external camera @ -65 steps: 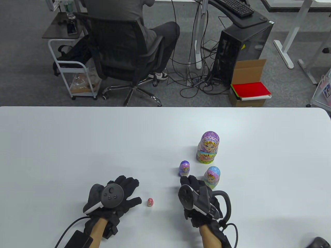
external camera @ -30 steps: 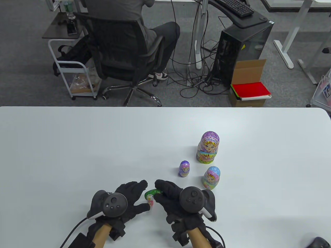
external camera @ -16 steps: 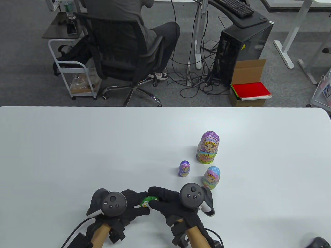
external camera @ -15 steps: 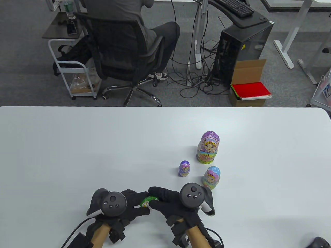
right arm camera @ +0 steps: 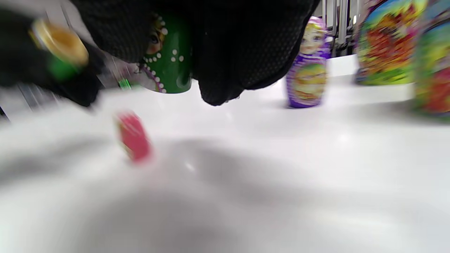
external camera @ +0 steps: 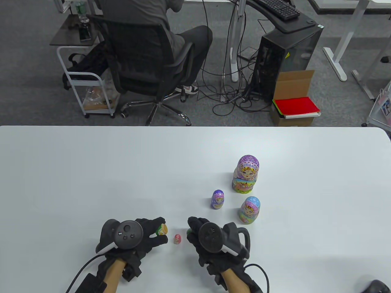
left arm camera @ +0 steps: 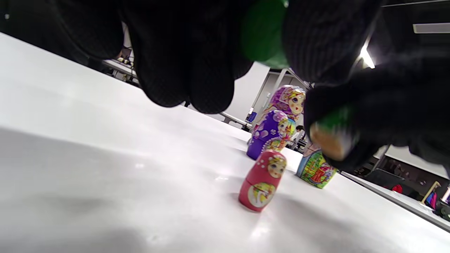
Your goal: Nest individual Russian dolls into a nested set
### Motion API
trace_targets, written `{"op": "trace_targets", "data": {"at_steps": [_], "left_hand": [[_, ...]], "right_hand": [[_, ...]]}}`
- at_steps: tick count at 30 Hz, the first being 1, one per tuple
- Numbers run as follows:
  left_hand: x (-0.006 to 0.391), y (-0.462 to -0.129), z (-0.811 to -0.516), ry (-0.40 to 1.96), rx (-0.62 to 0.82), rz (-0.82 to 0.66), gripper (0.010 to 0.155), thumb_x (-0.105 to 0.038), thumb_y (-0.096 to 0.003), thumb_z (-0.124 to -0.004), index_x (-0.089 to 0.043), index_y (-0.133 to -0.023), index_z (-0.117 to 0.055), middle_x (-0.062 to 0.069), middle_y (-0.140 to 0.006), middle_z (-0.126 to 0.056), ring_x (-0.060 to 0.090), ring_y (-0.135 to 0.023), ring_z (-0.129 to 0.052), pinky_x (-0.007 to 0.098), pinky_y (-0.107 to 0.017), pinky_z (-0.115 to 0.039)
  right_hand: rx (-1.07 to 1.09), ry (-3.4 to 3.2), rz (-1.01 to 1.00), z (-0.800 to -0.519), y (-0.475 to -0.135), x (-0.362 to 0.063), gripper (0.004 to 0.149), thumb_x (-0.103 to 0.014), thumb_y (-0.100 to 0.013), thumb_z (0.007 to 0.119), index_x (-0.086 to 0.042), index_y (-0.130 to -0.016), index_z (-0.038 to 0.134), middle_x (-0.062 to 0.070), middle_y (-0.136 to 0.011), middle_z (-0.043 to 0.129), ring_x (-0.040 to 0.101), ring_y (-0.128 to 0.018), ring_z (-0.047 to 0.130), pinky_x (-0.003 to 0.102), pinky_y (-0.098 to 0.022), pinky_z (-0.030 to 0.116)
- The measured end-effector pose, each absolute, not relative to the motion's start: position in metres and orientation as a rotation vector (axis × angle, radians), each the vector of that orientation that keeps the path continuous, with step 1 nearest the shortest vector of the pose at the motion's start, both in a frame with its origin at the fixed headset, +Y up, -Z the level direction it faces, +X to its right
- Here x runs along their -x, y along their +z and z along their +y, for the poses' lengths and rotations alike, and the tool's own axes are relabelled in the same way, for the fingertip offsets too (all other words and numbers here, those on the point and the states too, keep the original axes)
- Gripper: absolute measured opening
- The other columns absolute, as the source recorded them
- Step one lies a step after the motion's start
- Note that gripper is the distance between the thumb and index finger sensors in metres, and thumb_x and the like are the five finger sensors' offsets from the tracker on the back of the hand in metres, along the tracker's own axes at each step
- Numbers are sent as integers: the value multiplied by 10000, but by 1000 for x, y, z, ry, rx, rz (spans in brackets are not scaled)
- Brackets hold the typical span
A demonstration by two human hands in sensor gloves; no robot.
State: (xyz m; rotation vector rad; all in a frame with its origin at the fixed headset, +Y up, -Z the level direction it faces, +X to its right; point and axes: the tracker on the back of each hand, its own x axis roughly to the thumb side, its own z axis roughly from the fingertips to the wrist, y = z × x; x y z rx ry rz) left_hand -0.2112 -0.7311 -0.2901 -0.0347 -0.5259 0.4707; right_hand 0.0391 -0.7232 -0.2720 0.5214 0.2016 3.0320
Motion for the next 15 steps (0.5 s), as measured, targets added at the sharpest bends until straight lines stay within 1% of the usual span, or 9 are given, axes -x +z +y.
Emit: {"op": "trace_targets", "data": {"at_steps": [1,4,12,15], "left_hand": [[212,-291,-732,470,41,-521,704,-498,-486,-820,-51,-1026,-751,141,-899,-947,398,-833,-890,683,-612,-654],[213,-292,-733,458,49,-516,705,-504,-489,-813,-54,-1027,-750,139,-909,-940,400,-841,-884,689,-614,-647],[210,-291,-734,448,64,-536,706,-516,-489,-805,-56,-1023,-755,137,-902,-945,396,-838,-888,690,-618,-642],[210,-291,-734,447,66,-533,708,-515,-489,-806,-56,-1025,-751,137,-906,-942,398,-842,-883,689,-618,-642]], "right_hand": [[-510,3098,210,-727,-273,-37,543,-470,-601,748,-239,-1065,589,35,-1046,731,215,-827,936,400,-661,818],[-520,3229,344,-739,-276,-29,543,-473,-601,738,-242,-1068,585,23,-1049,729,221,-843,923,415,-673,806],[-524,3304,413,-749,-275,-21,548,-482,-599,733,-248,-1070,579,9,-1051,730,227,-857,912,435,-685,790],[-524,3319,398,-750,-275,-19,550,-487,-599,731,-246,-1070,580,14,-1048,730,230,-852,912,435,-683,790]]}}
